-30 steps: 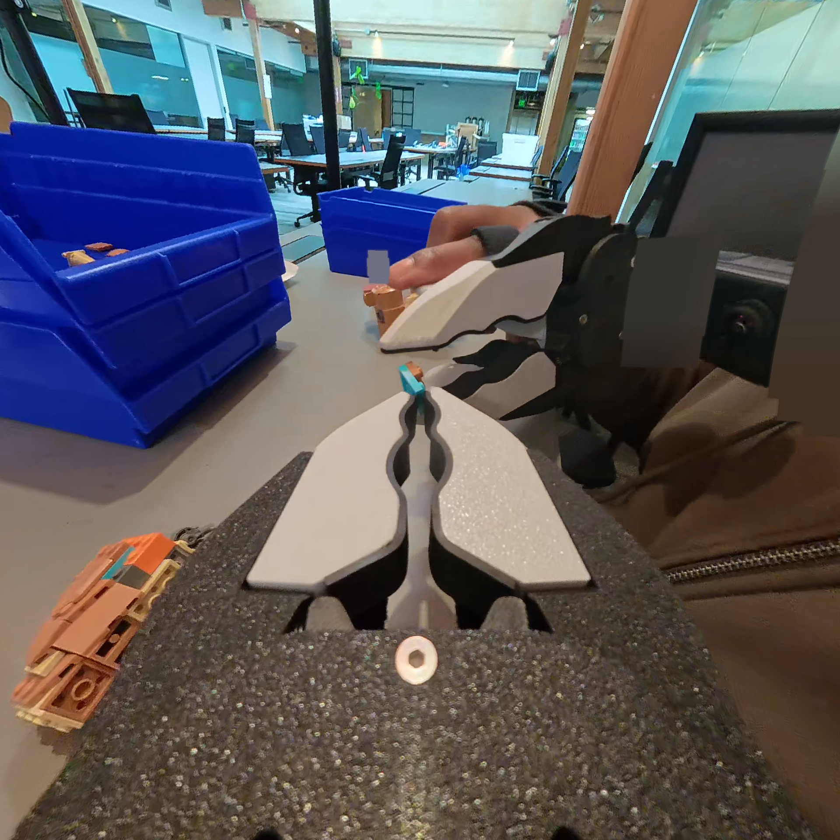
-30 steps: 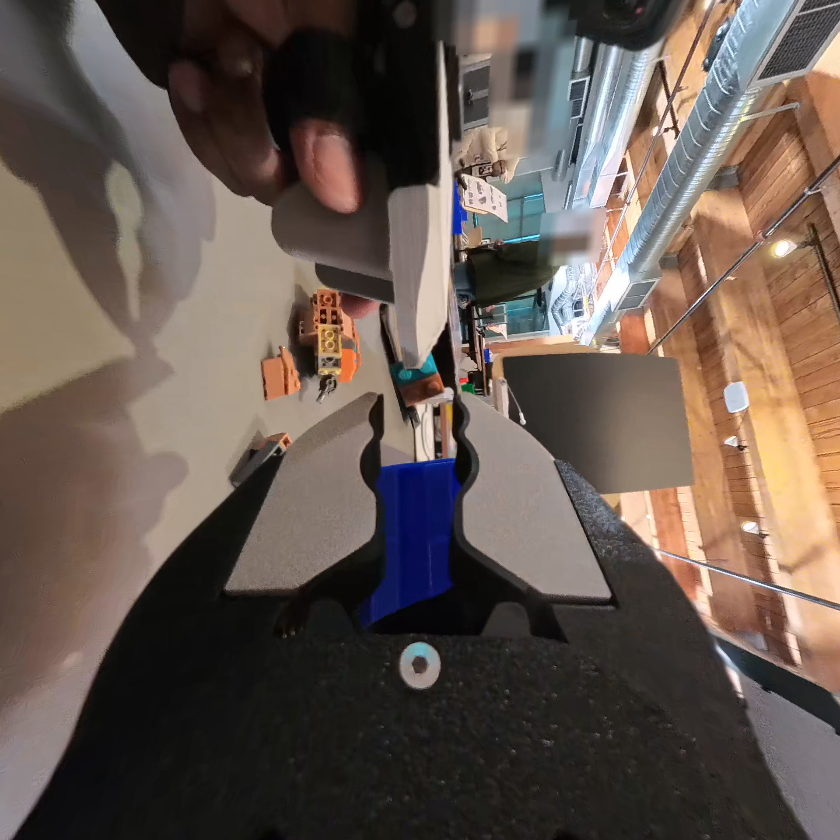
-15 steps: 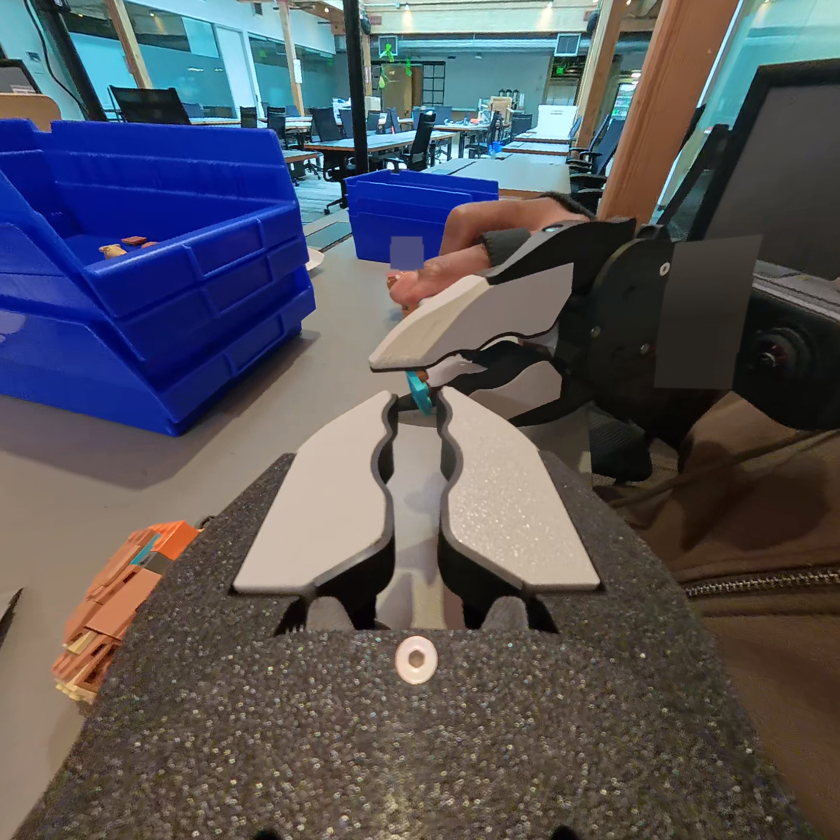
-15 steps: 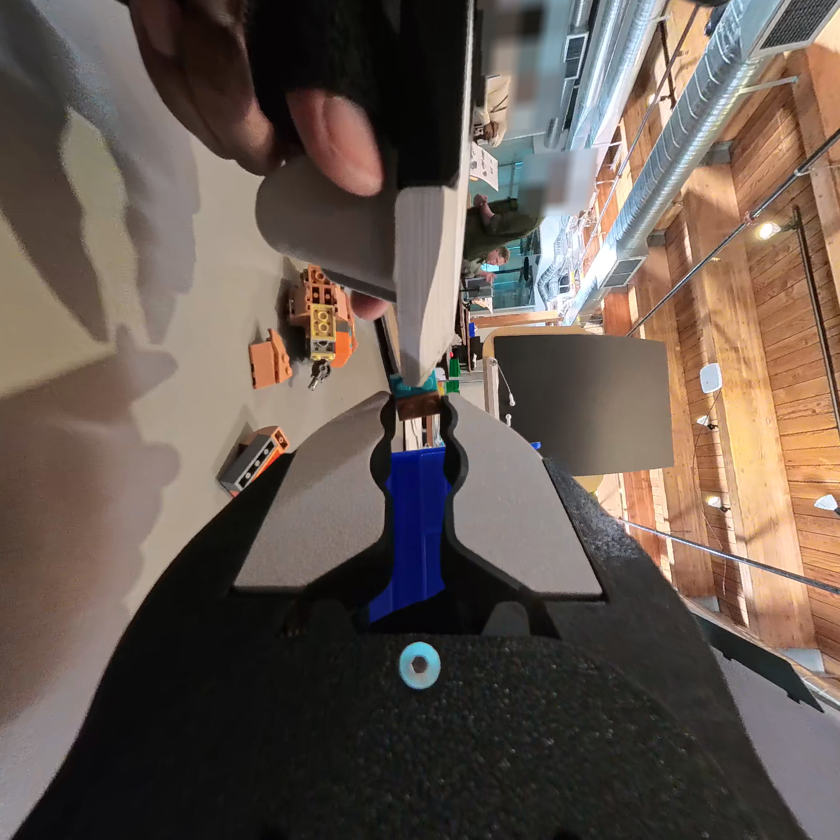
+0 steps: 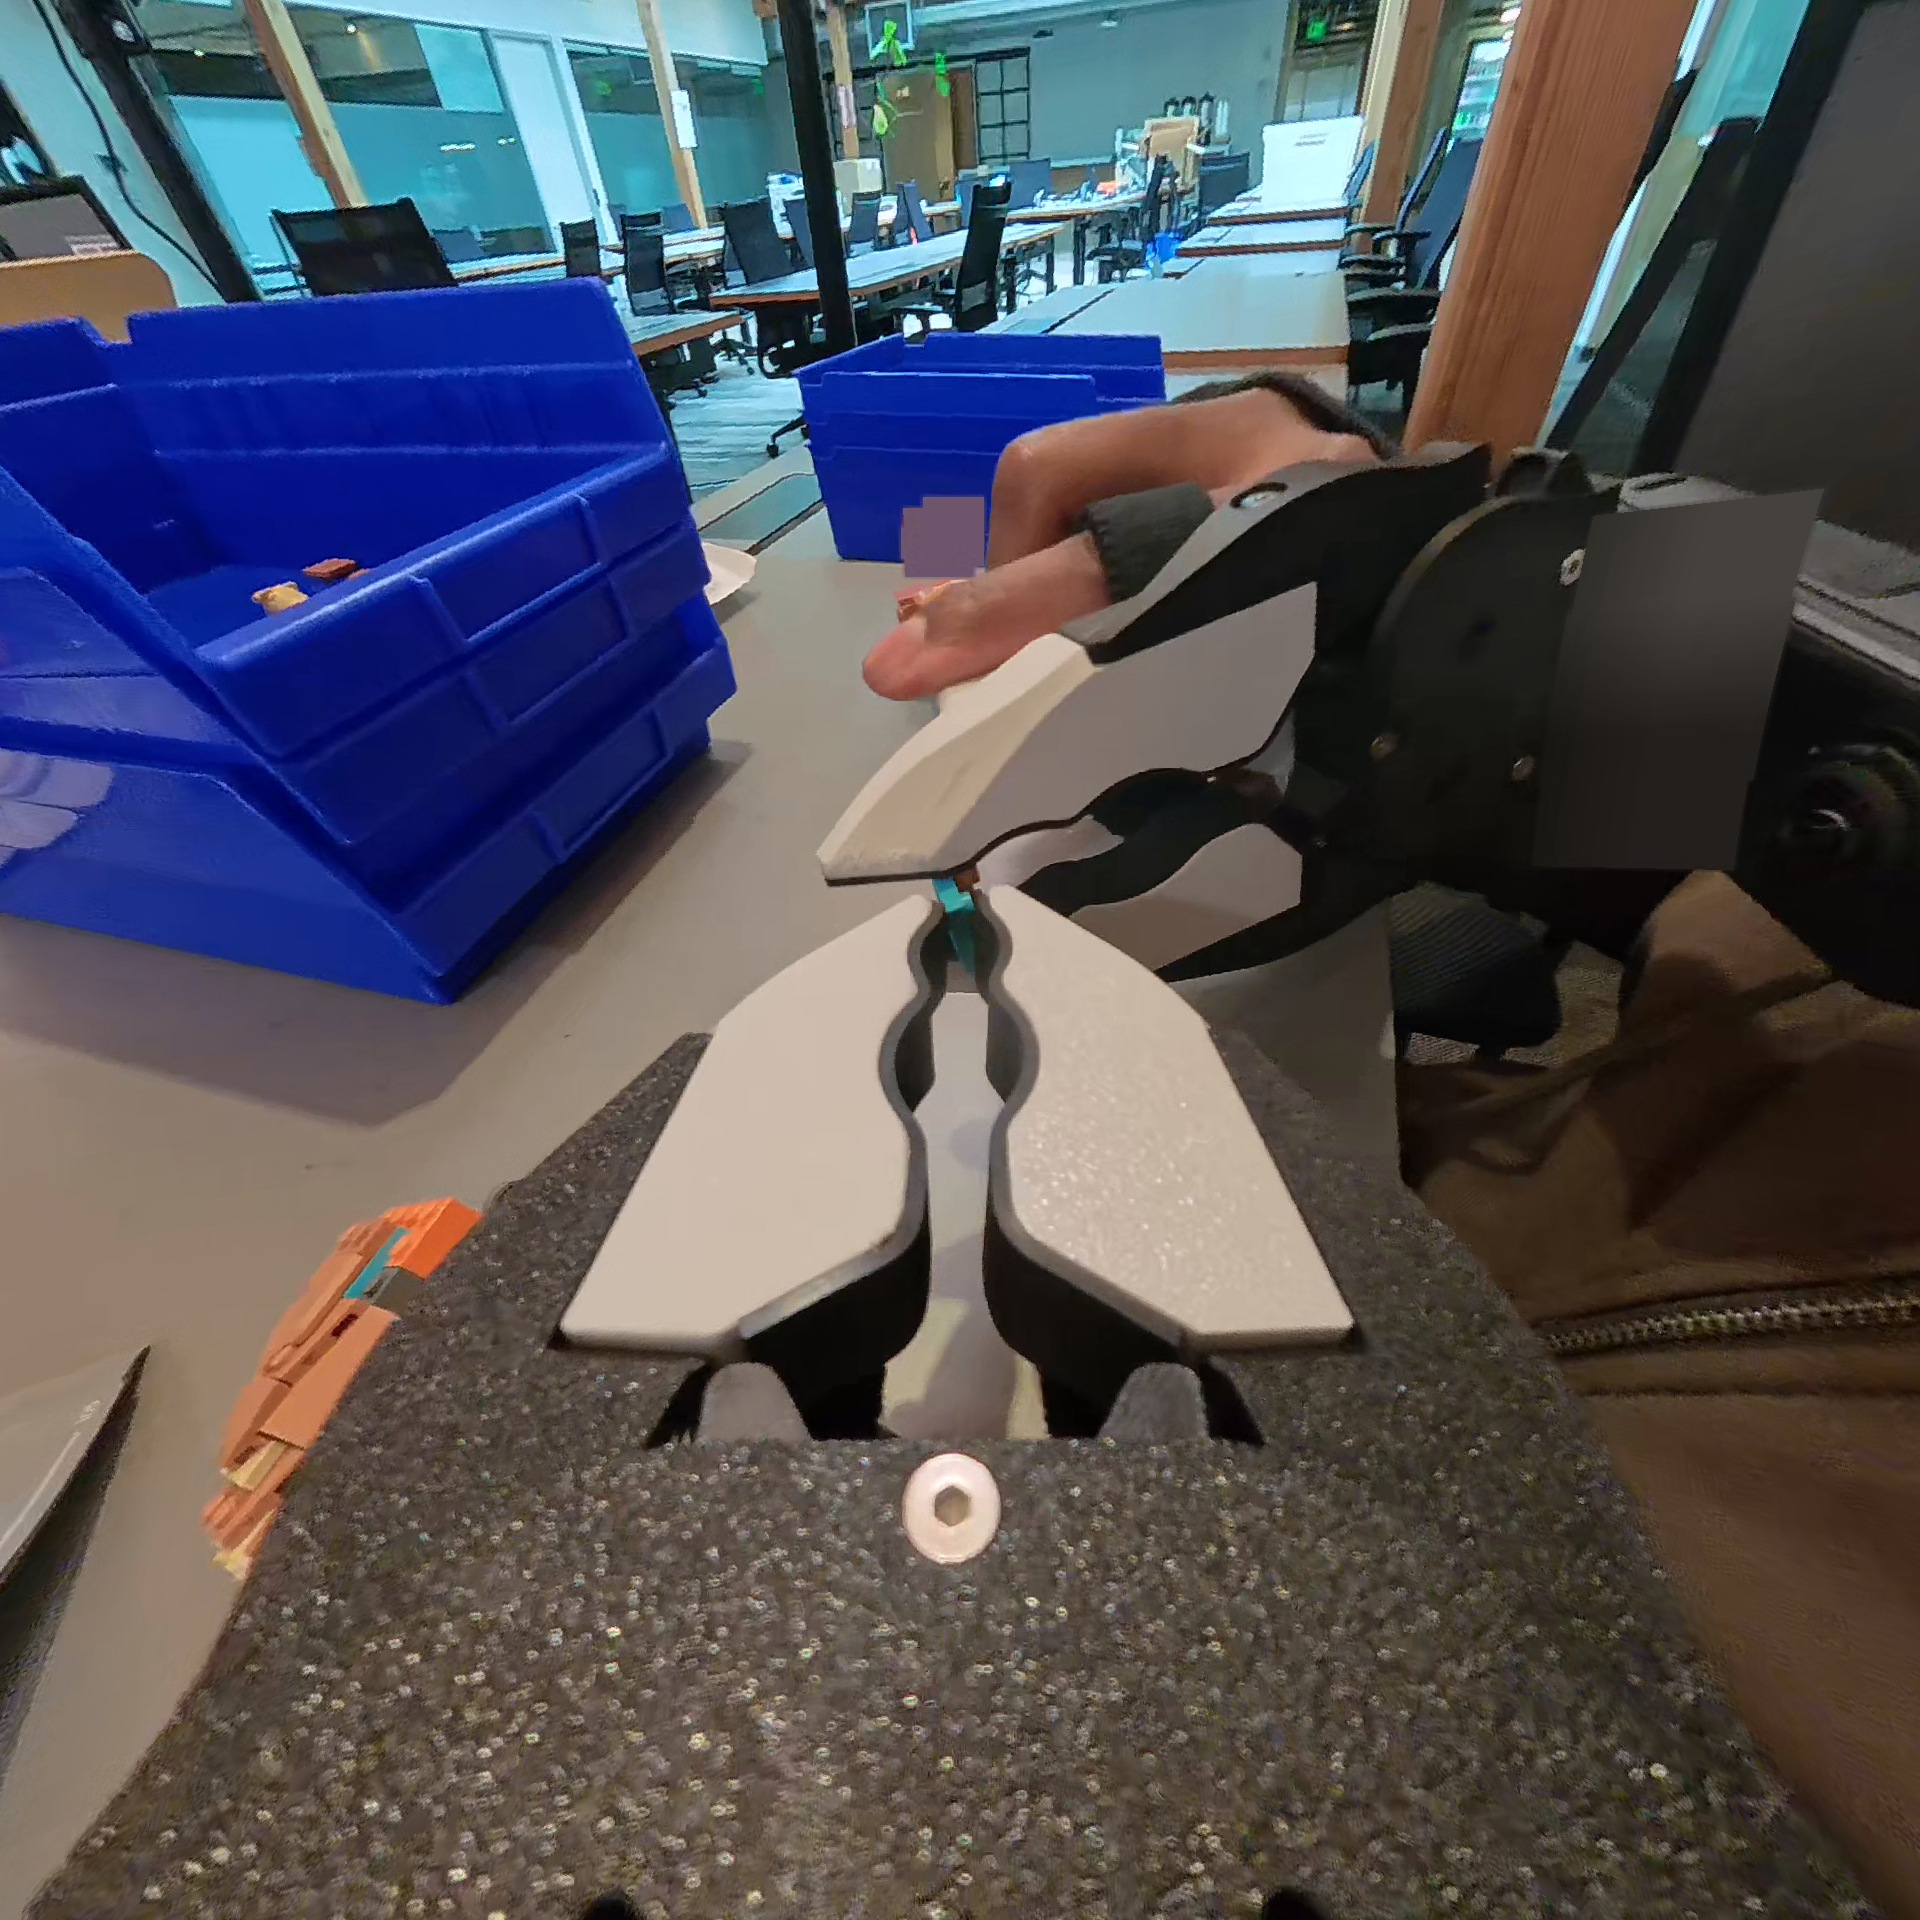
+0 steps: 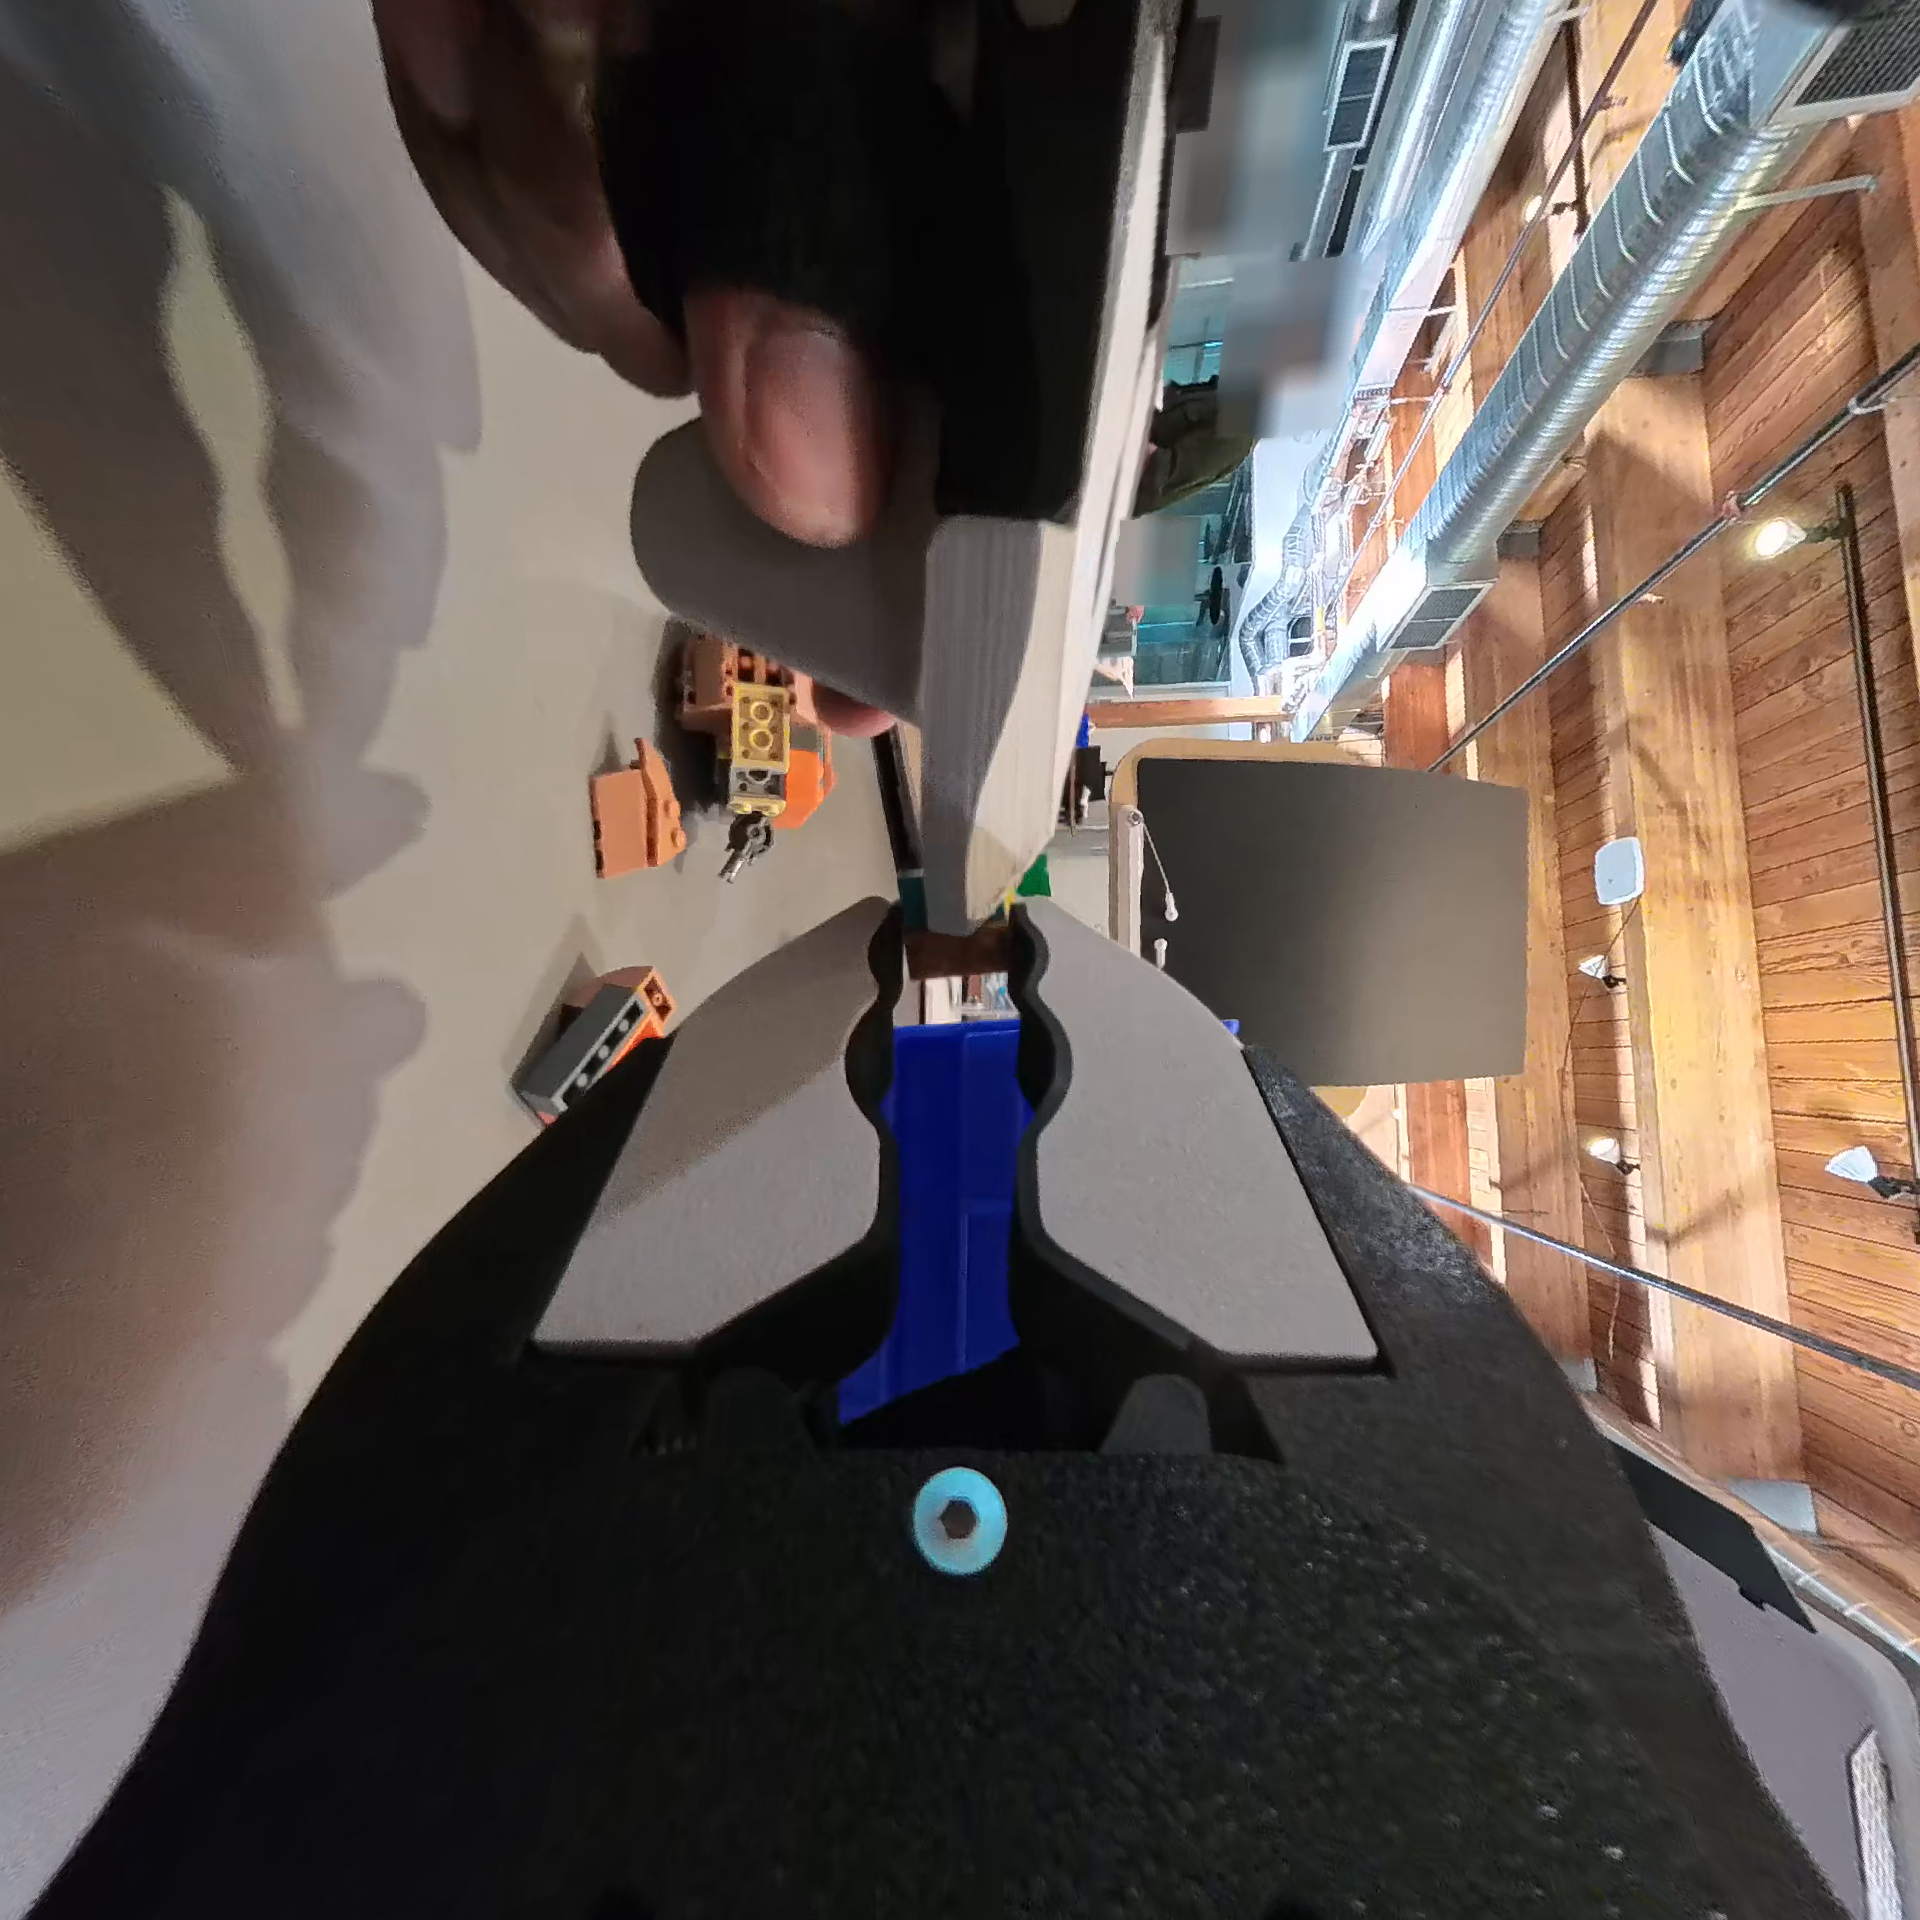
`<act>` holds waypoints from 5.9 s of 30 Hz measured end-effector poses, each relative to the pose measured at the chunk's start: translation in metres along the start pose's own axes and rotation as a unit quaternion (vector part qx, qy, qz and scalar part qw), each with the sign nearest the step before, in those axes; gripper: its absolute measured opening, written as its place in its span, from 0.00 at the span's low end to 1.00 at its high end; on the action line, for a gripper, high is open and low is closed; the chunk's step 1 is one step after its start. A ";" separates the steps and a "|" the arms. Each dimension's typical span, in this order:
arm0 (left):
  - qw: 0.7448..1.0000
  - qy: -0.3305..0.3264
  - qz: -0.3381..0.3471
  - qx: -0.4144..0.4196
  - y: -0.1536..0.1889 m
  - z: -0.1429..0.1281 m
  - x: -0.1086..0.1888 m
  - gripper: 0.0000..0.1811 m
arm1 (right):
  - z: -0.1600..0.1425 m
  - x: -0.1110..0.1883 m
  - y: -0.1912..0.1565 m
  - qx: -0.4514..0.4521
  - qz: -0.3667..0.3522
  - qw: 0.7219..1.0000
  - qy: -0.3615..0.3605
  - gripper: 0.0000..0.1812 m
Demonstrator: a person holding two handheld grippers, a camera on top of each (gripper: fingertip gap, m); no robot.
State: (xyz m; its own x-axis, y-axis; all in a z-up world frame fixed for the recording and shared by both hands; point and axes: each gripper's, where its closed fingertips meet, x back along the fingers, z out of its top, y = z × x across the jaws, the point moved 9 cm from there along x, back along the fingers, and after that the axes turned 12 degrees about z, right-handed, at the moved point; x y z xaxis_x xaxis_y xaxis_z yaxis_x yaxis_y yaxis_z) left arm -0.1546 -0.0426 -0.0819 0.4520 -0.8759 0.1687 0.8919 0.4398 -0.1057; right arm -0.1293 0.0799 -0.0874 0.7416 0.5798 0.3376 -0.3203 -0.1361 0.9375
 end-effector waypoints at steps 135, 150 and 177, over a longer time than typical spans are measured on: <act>0.994 0.065 0.083 0.022 -0.016 0.001 0.008 0.10 | -0.006 -0.012 0.002 -0.060 -0.168 0.979 0.100 0.14; 0.947 0.097 0.157 -0.263 0.004 0.006 0.014 0.09 | -0.018 0.005 0.020 -0.142 -0.017 0.976 0.165 0.19; 0.976 0.159 0.061 0.138 -0.017 0.012 0.009 0.20 | 0.013 -0.020 0.018 -0.054 -0.269 0.961 -0.021 0.12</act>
State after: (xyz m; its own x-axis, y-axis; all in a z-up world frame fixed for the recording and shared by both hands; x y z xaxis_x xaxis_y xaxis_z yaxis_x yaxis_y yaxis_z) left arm -0.1657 -0.0559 -0.0666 0.5658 -0.8114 -0.1464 0.8225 0.5429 0.1695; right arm -0.1422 0.0551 -0.0760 0.8400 0.5092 -0.1875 0.0575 0.2600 0.9639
